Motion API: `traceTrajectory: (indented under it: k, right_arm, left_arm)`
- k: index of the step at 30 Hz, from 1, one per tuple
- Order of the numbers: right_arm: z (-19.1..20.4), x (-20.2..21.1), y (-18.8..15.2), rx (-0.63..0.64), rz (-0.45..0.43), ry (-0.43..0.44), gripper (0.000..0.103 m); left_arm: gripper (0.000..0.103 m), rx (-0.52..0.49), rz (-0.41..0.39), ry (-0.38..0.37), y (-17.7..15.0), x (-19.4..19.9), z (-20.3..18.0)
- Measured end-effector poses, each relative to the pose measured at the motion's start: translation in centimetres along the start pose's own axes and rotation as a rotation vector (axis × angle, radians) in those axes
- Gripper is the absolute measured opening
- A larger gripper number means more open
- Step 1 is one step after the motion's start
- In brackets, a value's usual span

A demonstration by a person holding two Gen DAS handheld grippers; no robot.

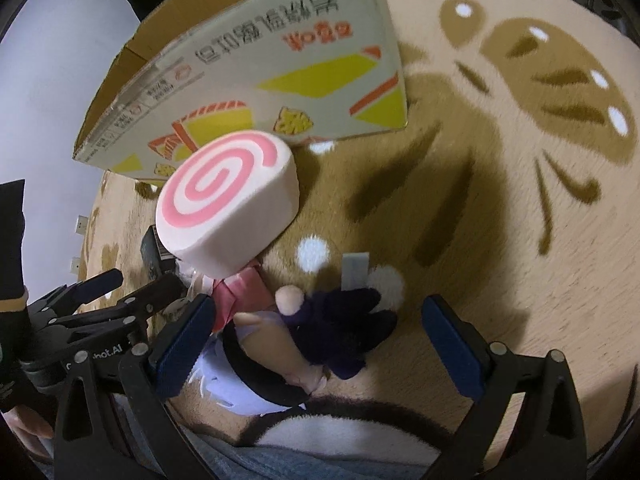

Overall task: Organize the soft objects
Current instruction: 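Grasp the black Face tissue pack with the left tool while the right tool grasps the purple-haired doll, then lift the black tissue pack over the box while the right tool lifts the doll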

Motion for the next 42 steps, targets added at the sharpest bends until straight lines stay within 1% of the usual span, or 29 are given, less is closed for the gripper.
traceTrajectory:
  k: [1, 4, 7, 9, 13, 14, 16, 19, 24, 30, 35, 38, 42]
  right_arm:
    - [0.2, -0.1, 0.0, -0.005, 0.003, 0.013, 0.092]
    - [0.2, 0.0, -0.1, 0.0, 0.0, 0.007, 0.089]
    - [0.2, 0.1, 0.0, 0.002, -0.007, 0.011, 0.086]
    - [0.0, 0.4, 0.1, 0.0, -0.01, 0.016, 0.084]
    - [0.1, 0.4, 0.1, 0.008, -0.016, 0.018, 0.084]
    - [0.3, 0.3, 0.1, 0.012, -0.019, 0.016, 0.084]
    - [0.2, 0.5, 0.2, 0.021, -0.022, 0.013, 0.083]
    - [0.8, 0.4, 0.2, 0.033, -0.03, 0.006, 0.083]
    - [1.4, 0.7, 0.5, 0.054, -0.059, -0.007, 0.08]
    - [1.2, 1.7, 1.2, 0.078, -0.108, -0.022, 0.076]
    - [0.8, 2.6, 1.5, 0.078, -0.138, -0.019, 0.073]
    - [1.2, 3.9, 1.8, 0.097, -0.187, -0.013, 0.071]
    - [1.9, 6.1, 2.3, 0.126, -0.266, 0.0, 0.071]
  left_arm:
    - [0.092, -0.003, 0.001, 0.0, 0.0, 0.0, -0.1]
    - [0.091, -0.02, 0.006, -0.002, 0.0, -0.2, -0.4]
    - [0.086, -0.022, 0.015, -0.014, -0.1, -0.5, -0.7]
    - [0.078, -0.015, 0.022, -0.028, 0.0, -0.9, -0.6]
    - [0.067, 0.012, 0.037, -0.057, -0.1, -1.5, -0.5]
    - [0.062, 0.021, 0.04, -0.071, -0.1, -1.7, -0.5]
    - [0.059, 0.042, 0.041, -0.096, 0.0, -1.9, -0.4]
    - [0.05, 0.048, 0.03, -0.115, 0.0, -1.9, -0.2]
    - [0.048, 0.034, 0.01, -0.11, 0.3, -2.1, 0.6]
    - [0.048, 0.024, -0.03, -0.078, -0.2, -0.5, 0.5]
    - [0.048, 0.045, -0.064, -0.062, -0.8, 0.6, 1.3]
    - [0.048, 0.06, -0.1, -0.041, -0.9, 1.8, 1.6]
    - [0.048, 0.082, -0.169, -0.015, -0.8, 3.7, 2.2]
Point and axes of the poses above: each gripper's, at about its wrist camera, not at the fingertips, and x roughly against the way its jaws point, z to its left, y to its top, the point moved 10 cm from there along -x, roughly the way its jaws point, and after that the axes turned 3 degrees about -x, right-handed, at the moved point
